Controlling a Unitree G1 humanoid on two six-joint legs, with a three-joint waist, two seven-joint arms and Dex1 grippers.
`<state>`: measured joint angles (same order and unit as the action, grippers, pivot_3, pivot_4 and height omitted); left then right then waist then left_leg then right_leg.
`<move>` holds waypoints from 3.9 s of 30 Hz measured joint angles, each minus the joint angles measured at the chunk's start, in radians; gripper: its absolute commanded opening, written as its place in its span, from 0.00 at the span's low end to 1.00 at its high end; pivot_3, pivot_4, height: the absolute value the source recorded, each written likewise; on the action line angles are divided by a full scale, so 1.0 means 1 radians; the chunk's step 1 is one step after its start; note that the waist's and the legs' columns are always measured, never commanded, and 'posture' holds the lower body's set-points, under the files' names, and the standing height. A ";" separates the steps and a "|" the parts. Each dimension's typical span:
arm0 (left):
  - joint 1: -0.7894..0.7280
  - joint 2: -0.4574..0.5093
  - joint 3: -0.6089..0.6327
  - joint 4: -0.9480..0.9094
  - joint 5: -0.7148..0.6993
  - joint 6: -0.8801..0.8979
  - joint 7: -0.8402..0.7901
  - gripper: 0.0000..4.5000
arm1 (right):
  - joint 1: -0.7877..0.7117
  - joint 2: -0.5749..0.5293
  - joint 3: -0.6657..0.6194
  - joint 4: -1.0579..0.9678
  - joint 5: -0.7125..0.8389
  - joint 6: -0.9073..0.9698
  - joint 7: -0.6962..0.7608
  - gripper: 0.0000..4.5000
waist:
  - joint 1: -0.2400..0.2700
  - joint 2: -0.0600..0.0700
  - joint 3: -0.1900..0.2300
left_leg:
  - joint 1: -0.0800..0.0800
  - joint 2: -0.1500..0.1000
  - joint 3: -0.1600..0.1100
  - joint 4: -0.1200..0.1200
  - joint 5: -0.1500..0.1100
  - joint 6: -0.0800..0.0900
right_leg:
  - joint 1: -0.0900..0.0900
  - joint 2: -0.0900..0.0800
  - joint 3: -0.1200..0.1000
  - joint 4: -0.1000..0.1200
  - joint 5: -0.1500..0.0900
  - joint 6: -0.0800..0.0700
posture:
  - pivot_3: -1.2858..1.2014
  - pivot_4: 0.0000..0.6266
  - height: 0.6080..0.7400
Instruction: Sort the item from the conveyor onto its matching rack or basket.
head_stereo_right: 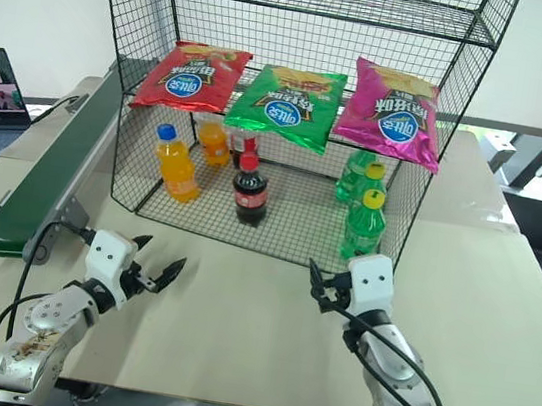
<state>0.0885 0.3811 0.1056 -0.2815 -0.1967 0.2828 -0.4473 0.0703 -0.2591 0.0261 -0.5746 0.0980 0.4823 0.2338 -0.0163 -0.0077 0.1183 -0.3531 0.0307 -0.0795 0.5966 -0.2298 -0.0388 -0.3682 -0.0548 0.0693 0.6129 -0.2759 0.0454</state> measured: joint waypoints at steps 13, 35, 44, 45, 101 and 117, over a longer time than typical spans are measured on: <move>0.018 -0.016 0.013 -0.036 -0.020 0.023 0.029 0.99 | 0.044 -0.006 -0.027 0.009 0.017 -0.078 0.047 1.00 | 0.001 0.000 0.000 | 0.000 0.000 0.000 0.000 0.000 0.000 | 0.000 0.000 0.000 0.000 0.000 0.001 | 0.52 0.24 0.98; 0.006 -0.018 0.009 -0.039 0.000 0.021 0.042 0.99 | 0.066 -0.003 -0.034 0.062 0.023 -0.137 0.049 1.00 | 0.001 0.000 0.000 | 0.000 0.000 0.000 0.000 0.000 0.000 | 0.000 0.000 0.000 0.000 0.000 0.001 | 0.52 0.24 0.98; -0.001 -0.018 0.003 -0.023 0.008 0.018 0.041 0.99 | 0.054 -0.004 -0.034 0.072 0.022 -0.137 0.047 1.00 | 0.001 0.000 0.000 | 0.000 0.000 0.000 0.000 0.000 0.000 | 0.000 0.000 0.000 0.000 0.000 0.001 | 0.52 0.24 0.98; -0.001 -0.018 0.001 -0.023 0.008 0.018 0.041 0.99 | 0.054 -0.003 -0.034 0.072 0.022 -0.137 0.047 1.00 | 0.001 0.000 0.000 | 0.000 0.000 0.000 0.000 0.000 0.000 | 0.000 0.000 0.000 0.000 0.000 0.001 | 0.52 0.24 0.98; 0.074 -0.058 0.344 -0.336 -0.240 0.110 0.211 0.99 | -0.302 -0.109 0.013 0.077 0.344 0.040 0.363 1.00 | 0.002 -0.001 0.001 | 0.000 0.000 -0.001 0.001 0.000 0.000 | 0.001 0.000 0.000 0.000 0.002 -0.003 | 0.52 0.24 0.98; -0.050 -0.007 0.587 -0.080 -0.276 0.079 0.351 0.99 | -0.773 -0.001 0.169 0.385 0.464 0.048 0.663 1.00 | -0.002 -0.002 0.001 | 0.000 0.000 -0.001 0.000 0.000 0.000 | -0.001 0.001 -0.001 0.002 0.002 -0.004 | 0.52 0.24 0.98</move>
<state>0.0387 0.3741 0.6928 -0.3610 -0.4727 0.3618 -0.0964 -0.7026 -0.2600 0.1950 -0.1897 0.5618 0.5303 0.8968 -0.0185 -0.0096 0.1195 -0.3528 0.0312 -0.0803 0.5965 -0.2298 -0.0388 -0.3689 -0.0543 0.0682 0.6144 -0.2736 0.0416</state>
